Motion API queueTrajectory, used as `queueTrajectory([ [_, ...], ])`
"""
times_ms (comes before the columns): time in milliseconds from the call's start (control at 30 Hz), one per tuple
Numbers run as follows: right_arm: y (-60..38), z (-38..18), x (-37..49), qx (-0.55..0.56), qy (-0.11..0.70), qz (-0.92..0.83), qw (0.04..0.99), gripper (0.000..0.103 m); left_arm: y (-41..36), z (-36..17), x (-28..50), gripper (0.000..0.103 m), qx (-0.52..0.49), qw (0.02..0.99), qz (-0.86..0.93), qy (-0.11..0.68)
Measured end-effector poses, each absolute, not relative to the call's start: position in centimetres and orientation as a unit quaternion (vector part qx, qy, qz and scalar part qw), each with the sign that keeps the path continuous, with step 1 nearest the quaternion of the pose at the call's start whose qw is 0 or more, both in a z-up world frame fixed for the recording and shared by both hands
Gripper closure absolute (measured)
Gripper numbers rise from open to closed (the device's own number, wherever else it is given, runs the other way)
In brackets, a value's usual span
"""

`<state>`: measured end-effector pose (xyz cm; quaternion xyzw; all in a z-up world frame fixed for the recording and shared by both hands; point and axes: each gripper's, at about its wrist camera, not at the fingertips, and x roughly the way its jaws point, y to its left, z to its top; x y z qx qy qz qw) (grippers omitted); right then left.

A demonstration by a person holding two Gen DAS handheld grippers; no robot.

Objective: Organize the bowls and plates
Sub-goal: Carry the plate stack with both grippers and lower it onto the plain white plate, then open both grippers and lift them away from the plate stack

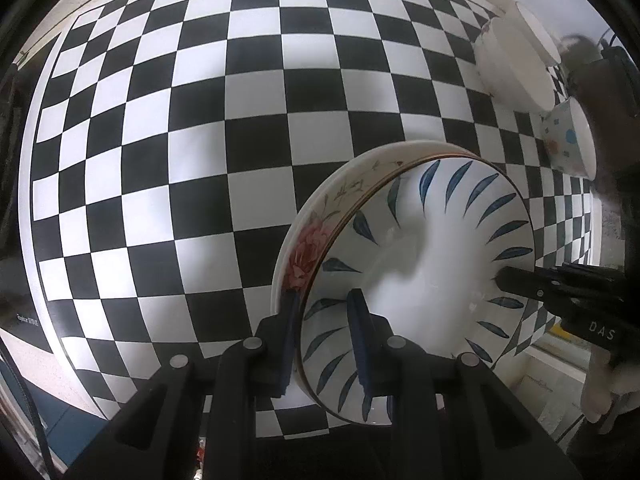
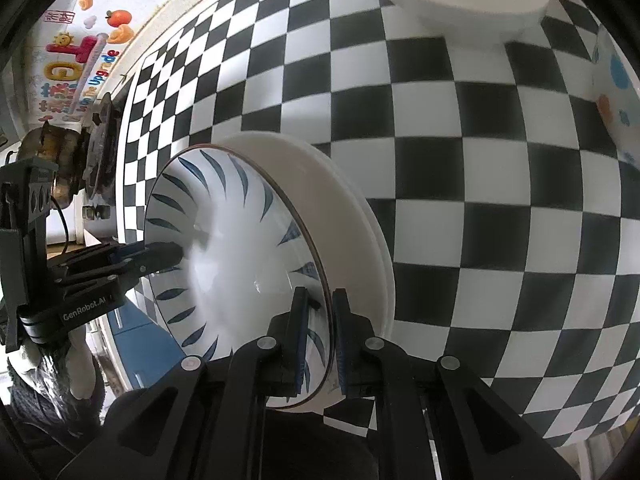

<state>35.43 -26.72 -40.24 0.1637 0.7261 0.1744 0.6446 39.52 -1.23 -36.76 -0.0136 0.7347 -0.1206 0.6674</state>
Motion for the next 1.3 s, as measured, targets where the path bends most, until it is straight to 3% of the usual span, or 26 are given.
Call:
queueTrajectory([
  [667, -24.4, -40.7, 36.1, 0.125, 0.737, 0.131, 0.651, 0.086, -2.6, -36.6, 38.4, 0.081, 0.005, 0.680, -0.093, 0.727],
  [1300, -23.0, -34.9, 32.1, 0.092, 0.704, 0.071, 0.701, 0.086, -3.3, -31.6, 33.7, 0.080, 0.012, 0.728, -0.082, 0.681],
])
